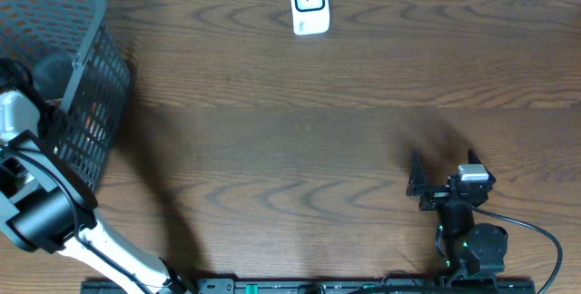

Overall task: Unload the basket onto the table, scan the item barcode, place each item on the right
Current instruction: 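Grasp the orange wet-wipes pack with the left gripper and lift it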

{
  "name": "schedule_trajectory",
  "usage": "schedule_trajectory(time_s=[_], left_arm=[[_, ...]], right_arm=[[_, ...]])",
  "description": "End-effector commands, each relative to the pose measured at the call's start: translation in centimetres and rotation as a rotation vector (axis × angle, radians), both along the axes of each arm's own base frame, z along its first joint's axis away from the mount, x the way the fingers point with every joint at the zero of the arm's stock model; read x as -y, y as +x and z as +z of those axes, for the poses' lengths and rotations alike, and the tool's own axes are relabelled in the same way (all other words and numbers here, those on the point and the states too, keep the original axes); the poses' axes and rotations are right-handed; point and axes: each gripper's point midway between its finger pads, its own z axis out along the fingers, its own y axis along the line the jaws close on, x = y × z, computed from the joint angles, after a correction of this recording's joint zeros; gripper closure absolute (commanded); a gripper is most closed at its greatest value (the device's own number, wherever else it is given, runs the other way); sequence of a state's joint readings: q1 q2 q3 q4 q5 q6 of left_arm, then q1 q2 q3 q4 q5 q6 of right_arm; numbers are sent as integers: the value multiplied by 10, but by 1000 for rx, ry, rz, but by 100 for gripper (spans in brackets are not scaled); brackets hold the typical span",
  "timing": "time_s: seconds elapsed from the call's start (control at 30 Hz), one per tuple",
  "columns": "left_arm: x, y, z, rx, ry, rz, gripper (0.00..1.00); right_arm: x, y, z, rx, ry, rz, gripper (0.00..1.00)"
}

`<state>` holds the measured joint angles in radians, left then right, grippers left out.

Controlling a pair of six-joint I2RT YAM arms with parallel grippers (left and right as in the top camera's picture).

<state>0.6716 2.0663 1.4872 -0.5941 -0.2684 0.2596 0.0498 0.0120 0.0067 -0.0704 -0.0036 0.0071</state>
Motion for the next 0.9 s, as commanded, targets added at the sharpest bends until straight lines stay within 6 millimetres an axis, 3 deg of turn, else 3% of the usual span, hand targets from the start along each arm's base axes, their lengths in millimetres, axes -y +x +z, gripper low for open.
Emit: schedule_trajectory(time_s=[0.0, 0.03, 0.17, 0.33, 0.5, 0.73, 0.87], left_arm=[[22, -7, -43, 3, -174, -10, 89], [22, -7, -42, 1, -173, -5, 92], [15, -10, -29, 35, -121, 122, 93], [10, -2, 16, 175, -69, 239, 93], [13, 14, 91, 386, -26, 215, 92], [44, 37, 213, 782, -42, 109, 92], [57, 36, 277, 996, -27, 113, 93]], right_arm=[[1, 0, 0, 0, -4, -4, 1], [1, 0, 0, 0, -4, -4, 1], [1, 0, 0, 0, -4, -4, 1], [1, 0, 0, 0, -4, -4, 1], [1, 0, 0, 0, -4, -4, 1], [1, 0, 0, 0, -4, -4, 1], [1, 0, 0, 0, -4, -4, 1]])
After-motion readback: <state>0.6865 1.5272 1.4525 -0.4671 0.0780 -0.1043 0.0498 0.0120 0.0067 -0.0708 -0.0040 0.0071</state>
